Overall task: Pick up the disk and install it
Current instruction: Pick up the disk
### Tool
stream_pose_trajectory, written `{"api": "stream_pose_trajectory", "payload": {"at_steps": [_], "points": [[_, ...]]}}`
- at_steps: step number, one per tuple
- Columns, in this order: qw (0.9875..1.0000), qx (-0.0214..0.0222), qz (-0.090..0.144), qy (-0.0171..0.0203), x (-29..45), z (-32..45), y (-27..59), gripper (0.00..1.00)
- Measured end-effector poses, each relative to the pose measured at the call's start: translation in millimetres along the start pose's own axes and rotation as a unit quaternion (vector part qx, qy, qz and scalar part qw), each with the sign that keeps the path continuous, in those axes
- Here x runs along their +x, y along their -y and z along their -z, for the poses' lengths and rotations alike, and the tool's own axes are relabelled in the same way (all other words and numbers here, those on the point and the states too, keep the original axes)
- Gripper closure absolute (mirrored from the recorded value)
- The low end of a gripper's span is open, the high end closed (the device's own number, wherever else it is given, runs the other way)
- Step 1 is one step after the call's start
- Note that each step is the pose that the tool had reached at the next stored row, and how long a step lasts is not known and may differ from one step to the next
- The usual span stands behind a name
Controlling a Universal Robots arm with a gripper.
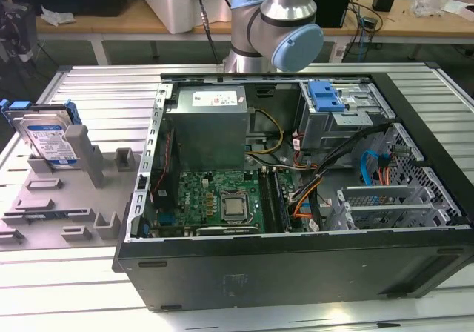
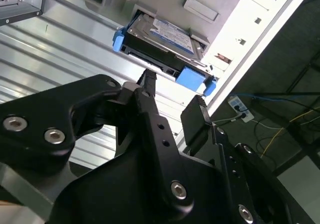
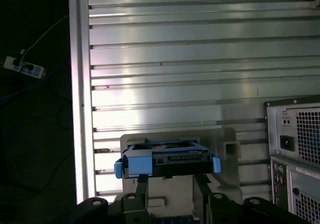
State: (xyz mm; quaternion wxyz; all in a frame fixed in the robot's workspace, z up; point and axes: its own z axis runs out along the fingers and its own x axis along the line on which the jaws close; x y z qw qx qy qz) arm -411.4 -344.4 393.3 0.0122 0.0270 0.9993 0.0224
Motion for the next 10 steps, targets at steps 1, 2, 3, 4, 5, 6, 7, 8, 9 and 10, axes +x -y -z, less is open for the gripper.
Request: {"api": "stream_pose_trajectory", "payload": {"at_steps": [1, 2, 3, 4, 5, 6, 7, 8, 9, 10], "points": [[1.0, 0.0, 0.001, -0.0001, 0.0, 0.0, 0.0, 0.52], [1.0, -0.0002, 0.007, -0.0004, 0.0, -0.1, 0.0, 0.52], [0.9999, -0.0003, 0.014, -0.0008, 0.0, -0.2, 0.0, 0.52], [0.9998, -0.0005, 0.02, -0.0012, 0.0, -0.2, 0.0, 0.52], [0.9995, -0.0007, 0.031, -0.0018, 0.0, -0.4, 0.0, 0.52], [0.999, -0.001, 0.045, -0.0028, 0.0, -0.6, 0.0, 0.52], [0.9986, -0.0011, 0.052, -0.0034, 0.0, -0.6, 0.0, 0.52], [0.9981, -0.0014, 0.061, -0.0042, 0.0, -0.9, 0.0, 0.52], [0.9971, -0.0017, 0.076, -0.0063, 0.0, -1.0, 0.0, 0.52], [0.9966, -0.0018, 0.083, -0.0077, 0.0, -1.0, 0.0, 0.52]]}}
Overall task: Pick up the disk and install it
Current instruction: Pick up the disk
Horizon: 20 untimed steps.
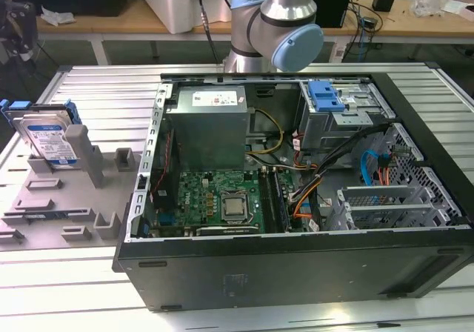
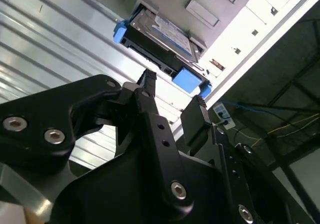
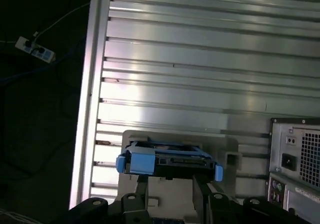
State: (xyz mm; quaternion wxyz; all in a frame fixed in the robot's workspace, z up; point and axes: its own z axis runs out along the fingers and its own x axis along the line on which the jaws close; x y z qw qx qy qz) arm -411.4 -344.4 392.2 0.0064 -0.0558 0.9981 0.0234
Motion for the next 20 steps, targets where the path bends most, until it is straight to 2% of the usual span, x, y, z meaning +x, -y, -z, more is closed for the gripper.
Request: {"api": "stream_pose_trajectory", "payload": {"at_steps": [3, 4, 5, 7, 8, 10, 12, 13, 14, 15, 16, 18, 19, 20], "points": [[0.9997, -0.0012, 0.024, -0.0078, 0.0, -0.1, 0.0, 0.52], [0.9986, -0.0024, 0.051, -0.0166, 0.0, -0.1, 0.0, 0.52], [0.997, -0.0032, 0.075, -0.0221, 0.1, -0.1, 0.0, 0.52], [0.9946, -0.0033, 0.1, -0.0243, 0.0, -0.3, 0.0, 0.52], [0.993, -0.0032, 0.115, -0.0251, 0.0, -0.3, 0.1, 0.52], [0.9876, -0.0031, 0.154, -0.0272, 0.1, -0.7, 0.0, 0.52], [0.9848, -0.003, 0.172, -0.028, 0.0, -0.8, 0.1, 0.52], [0.9825, -0.0029, 0.184, -0.0287, 0.0, -0.9, 0.1, 0.52], [0.9793, -0.0029, 0.2, -0.0295, 0.0, -0.9, 0.1, 0.52], [0.9765, -0.0028, 0.213, -0.0301, 0.0, -1.0, 0.1, 0.52], [0.9724, -0.0027, 0.231, -0.0309, 0.1, -0.9, 0.1, 0.52], [0.972, -0.0027, 0.233, -0.031, 0.0, -1.0, 0.1, 0.52], [0.9714, -0.0025, 0.235, -0.0311, 0.1, -1.0, 0.1, 0.52], [0.9695, -0.0021, 0.243, -0.0316, 0.0, -1.0, 0.0, 0.52]]}}
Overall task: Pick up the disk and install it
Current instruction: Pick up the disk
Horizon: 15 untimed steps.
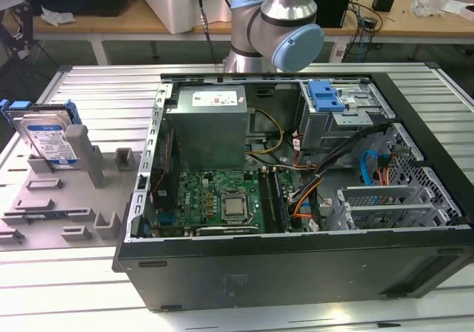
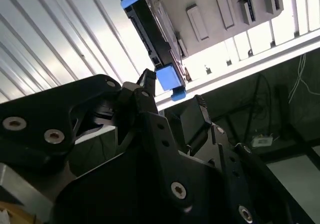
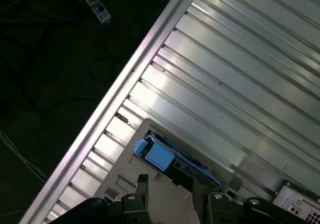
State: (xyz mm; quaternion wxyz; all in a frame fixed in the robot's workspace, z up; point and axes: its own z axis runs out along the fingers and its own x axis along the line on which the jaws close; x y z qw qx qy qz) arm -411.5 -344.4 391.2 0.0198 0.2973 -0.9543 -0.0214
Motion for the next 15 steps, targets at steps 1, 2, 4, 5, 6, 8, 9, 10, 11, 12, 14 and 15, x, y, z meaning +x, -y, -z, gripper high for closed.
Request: {"api": "stream_pose_trajectory", "payload": {"at_steps": [1, 2, 4, 5, 6, 8, 9, 10, 11, 12, 14, 15], "points": [[1.0, 0.0006, 0.006, -0.0006, 0.0, 0.0, -0.1, 0.52], [0.9999, 0.0014, 0.015, -0.0015, 0.0, 0.1, 0.0, 0.52], [0.9982, 0.0053, 0.059, -0.0058, 0.0, 0.0, 0.0, 0.52], [0.9972, 0.0063, 0.074, -0.007, 0.0, 0.1, 0.0, 0.52], [0.9967, 0.0068, 0.08, -0.0076, 0.0, 0.1, 0.0, 0.52], [0.9965, 0.0071, 0.082, -0.0079, 0.0, 0.1, 0.0, 0.52], [0.9965, 0.0071, 0.082, -0.0079, 0.0, 0.1, 0.0, 0.52], [0.9965, 0.0071, 0.083, -0.0079, 0.0, 0.0, 0.0, 0.52], [0.9963, 0.0072, 0.085, -0.008, 0.0, 0.1, 0.0, 0.52], [0.9959, 0.0074, 0.09, -0.0082, 0.0, 0.0, 0.0, 0.52], [0.9942, 0.0078, 0.107, -0.009, 0.0, 0.0, 0.0, 0.52], [0.9927, 0.0082, 0.12, -0.0096, 0.0, 0.0, 0.0, 0.52]]}}
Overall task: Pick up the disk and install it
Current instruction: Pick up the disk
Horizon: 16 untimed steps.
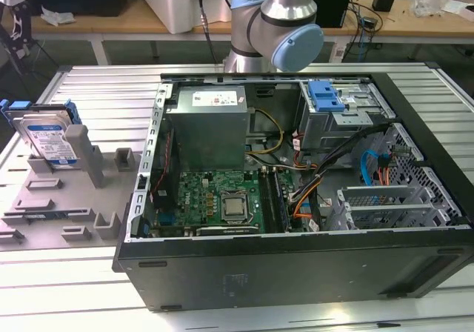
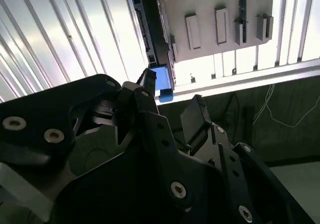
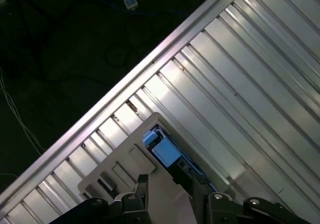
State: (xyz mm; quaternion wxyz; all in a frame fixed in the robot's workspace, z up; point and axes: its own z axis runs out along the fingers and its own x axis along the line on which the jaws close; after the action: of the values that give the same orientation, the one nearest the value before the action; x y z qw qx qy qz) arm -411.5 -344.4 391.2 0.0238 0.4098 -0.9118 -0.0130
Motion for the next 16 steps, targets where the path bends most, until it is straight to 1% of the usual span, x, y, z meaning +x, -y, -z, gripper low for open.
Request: {"api": "stream_pose_trajectory", "payload": {"at_steps": [2, 3, 5, 8, 10, 11, 12, 14, 15, 16], "points": [[0.9998, 0.0006, 0.019, -0.0008, 0.0, 0.0, 0.0, 0.52], [0.9995, 0.0011, 0.033, -0.0014, 0.0, 0.0, 0.0, 0.52], [0.9986, 0.0017, 0.052, -0.0023, 0.0, 0.0, 0.0, 0.52], [0.9953, 0.0033, 0.096, -0.0043, 0.0, 0.0, 0.0, 0.52], [0.9932, 0.004, 0.116, -0.0052, 0.0, 0.0, 0.0, 0.52], [0.992, 0.0043, 0.126, -0.0057, 0.0, 0.0, 0.0, 0.52], [0.9904, 0.0047, 0.138, -0.0062, 0.0, 0.0, 0.0, 0.52], [0.9878, 0.0054, 0.155, -0.0071, 0.0, 0.0, 0.0, 0.52], [0.9862, 0.0057, 0.165, -0.0075, 0.0, 0.0, 0.0, 0.52], [0.9841, 0.0062, 0.178, -0.0081, 0.0, 0.0, 0.0, 0.52]]}}
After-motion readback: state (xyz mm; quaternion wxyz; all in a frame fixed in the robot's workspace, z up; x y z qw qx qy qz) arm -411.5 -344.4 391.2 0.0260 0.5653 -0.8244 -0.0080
